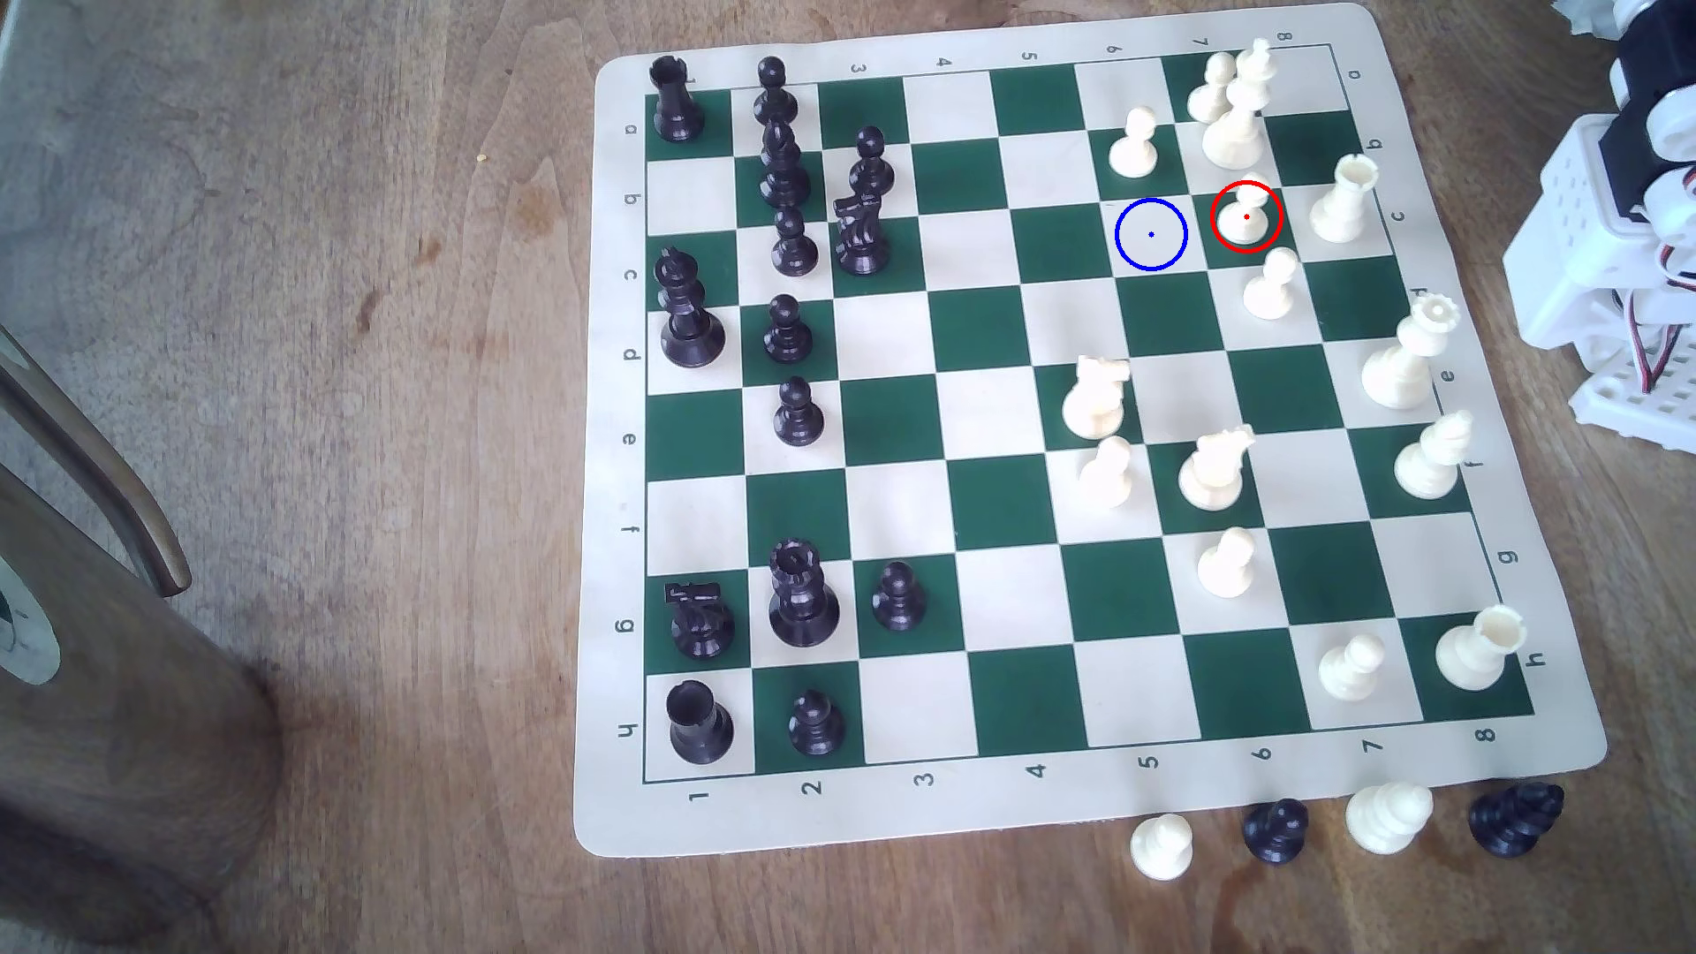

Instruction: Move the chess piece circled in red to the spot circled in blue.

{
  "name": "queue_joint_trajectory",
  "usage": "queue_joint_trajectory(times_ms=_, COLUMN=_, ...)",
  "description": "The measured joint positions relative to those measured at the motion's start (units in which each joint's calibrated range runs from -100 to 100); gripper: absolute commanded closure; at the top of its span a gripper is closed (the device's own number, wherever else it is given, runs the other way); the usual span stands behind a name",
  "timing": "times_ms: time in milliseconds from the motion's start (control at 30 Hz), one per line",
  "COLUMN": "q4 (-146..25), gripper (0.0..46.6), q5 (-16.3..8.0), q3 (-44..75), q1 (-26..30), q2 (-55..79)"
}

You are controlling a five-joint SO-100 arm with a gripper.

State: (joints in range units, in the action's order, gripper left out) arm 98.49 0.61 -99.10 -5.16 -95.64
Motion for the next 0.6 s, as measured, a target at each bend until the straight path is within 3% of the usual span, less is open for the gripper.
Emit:
queue_joint_trajectory(times_ms=233, q4=-0.6, gripper=46.4, q5=0.0, q3=0.0, q1=0.0, q2=0.0)
queue_joint_trajectory(times_ms=367, q4=-10.3, gripper=46.4, q5=0.0, q3=0.0, q1=-0.6, q2=0.0)
queue_joint_trajectory(times_ms=600, q4=-54.3, gripper=46.5, q5=-1.9, q3=0.0, q1=-2.5, q2=0.1)
